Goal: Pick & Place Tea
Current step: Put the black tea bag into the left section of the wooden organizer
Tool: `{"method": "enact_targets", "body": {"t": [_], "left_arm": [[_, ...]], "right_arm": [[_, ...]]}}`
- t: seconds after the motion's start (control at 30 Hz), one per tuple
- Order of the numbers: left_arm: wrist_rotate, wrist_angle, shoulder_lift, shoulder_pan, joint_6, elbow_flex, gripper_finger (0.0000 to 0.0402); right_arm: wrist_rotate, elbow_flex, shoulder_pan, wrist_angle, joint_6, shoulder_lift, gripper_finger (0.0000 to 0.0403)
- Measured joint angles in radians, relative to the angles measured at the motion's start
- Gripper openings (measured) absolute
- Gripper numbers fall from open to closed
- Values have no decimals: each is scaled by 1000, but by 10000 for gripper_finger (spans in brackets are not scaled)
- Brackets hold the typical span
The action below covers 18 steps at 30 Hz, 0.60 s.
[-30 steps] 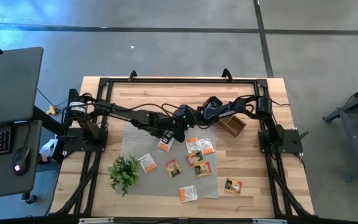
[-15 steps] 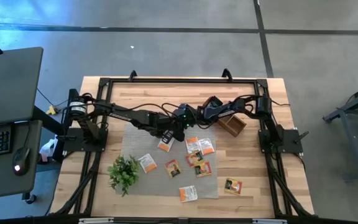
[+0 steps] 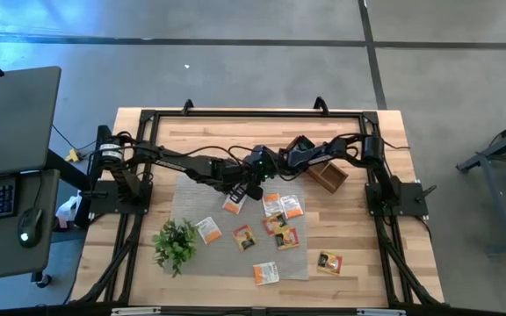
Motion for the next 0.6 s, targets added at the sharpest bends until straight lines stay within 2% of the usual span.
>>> {"method": "enact_targets", "body": {"t": [0.2, 0.37, 0.5, 0.6], "left_arm": [[-66, -36, -55, -43, -45, 4, 0], [-114, -121, -88, -84, -131, 4, 0], [-82, -196, -89, -94, -200, 3, 0], [-59, -121, -49, -91, -201, -7, 0]], "right_arm": [[-42, 2, 2, -41, -58, -47, 76], [49, 2, -10, -125, -113, -91, 107], [50, 1, -39, -138, -94, -92, 119], [13, 1, -66, -137, -32, -86, 121]]}}
